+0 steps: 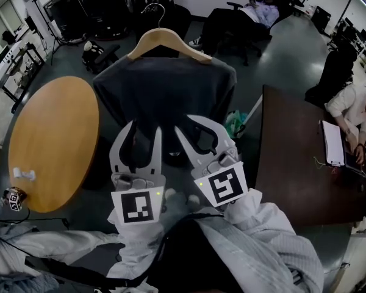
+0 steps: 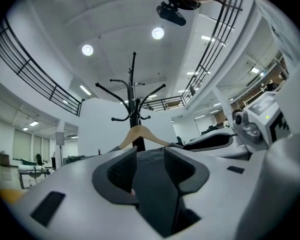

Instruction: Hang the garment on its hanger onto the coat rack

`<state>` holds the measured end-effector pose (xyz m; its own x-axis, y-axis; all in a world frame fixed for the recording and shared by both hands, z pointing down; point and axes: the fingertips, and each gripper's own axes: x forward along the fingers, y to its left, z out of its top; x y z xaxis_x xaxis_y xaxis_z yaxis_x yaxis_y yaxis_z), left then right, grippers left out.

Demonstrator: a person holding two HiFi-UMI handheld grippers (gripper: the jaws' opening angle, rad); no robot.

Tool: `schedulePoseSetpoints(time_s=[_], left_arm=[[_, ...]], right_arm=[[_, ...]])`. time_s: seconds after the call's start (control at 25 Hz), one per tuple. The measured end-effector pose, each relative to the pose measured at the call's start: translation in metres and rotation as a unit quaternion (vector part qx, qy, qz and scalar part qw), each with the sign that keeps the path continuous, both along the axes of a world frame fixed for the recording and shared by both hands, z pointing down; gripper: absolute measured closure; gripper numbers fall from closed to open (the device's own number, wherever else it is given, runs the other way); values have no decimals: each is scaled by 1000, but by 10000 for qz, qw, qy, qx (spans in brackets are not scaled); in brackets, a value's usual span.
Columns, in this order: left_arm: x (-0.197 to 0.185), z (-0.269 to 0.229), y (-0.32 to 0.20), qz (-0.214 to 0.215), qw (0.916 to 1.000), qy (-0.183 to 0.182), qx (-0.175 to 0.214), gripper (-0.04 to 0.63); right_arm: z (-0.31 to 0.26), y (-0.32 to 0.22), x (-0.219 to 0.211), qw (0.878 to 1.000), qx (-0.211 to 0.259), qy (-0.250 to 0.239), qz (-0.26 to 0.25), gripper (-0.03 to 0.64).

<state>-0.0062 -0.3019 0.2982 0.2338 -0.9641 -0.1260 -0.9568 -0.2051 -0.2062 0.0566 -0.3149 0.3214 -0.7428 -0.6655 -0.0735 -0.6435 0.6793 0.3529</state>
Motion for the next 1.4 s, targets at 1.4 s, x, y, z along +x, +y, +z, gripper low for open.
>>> schedulePoseSetpoints(time_s=[1.4], left_arm=[[-17, 10, -43, 260, 9991, -5, -325, 591]], right_arm=[[3, -46, -29, 9990, -369, -233, 130, 617]])
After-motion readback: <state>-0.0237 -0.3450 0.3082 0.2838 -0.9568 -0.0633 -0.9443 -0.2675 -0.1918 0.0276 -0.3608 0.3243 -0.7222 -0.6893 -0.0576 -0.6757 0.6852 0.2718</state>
